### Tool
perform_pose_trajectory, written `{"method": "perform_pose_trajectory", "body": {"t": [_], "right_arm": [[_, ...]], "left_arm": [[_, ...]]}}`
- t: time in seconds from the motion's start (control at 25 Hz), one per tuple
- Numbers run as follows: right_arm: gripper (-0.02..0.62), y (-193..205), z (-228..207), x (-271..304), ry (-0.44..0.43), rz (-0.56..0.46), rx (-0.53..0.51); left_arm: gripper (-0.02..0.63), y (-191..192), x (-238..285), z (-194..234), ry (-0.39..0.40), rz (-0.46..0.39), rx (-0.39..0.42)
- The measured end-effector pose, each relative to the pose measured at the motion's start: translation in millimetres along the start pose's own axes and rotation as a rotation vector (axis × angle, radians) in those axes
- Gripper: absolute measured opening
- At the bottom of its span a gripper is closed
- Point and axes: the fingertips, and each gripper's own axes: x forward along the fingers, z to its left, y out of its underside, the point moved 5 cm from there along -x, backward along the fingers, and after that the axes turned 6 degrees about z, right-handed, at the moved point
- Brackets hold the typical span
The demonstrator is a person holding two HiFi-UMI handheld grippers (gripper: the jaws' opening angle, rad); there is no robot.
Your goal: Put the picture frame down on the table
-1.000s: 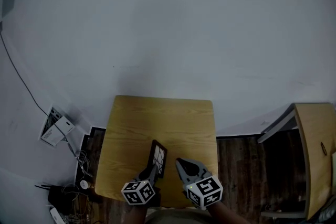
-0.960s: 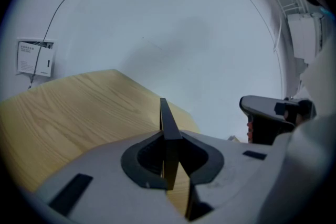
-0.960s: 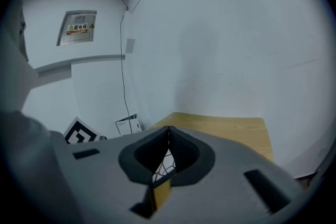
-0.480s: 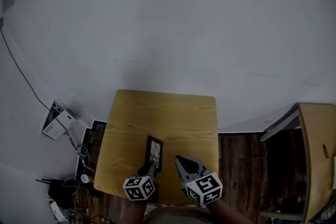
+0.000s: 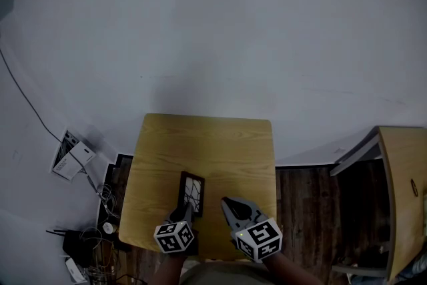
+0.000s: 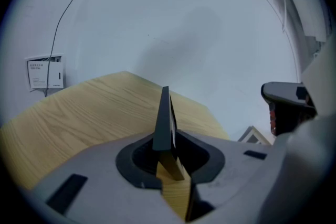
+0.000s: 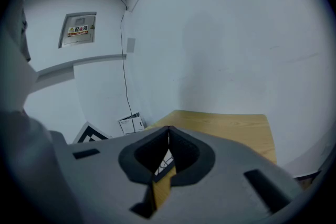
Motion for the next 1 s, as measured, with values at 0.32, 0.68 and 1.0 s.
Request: {"method": "perform_pose_trajectory", "body": {"t": [0.32, 0.68, 1.0], "right_arm": [[0.000, 0, 2, 3, -0.011, 0.010, -0.006], [0.000, 4, 3, 6, -0.018, 0.025, -0.006], [0.000, 5, 4, 9, -0.025, 0.036, -0.010]], "left_arm": [[0.087, 2, 1, 8, -0.068, 0.017, 0.029], [0.144, 5, 2, 22, -0.135, 0.027, 0.054], [0.187, 11, 4, 34, -0.178, 0.038, 0.044]]}}
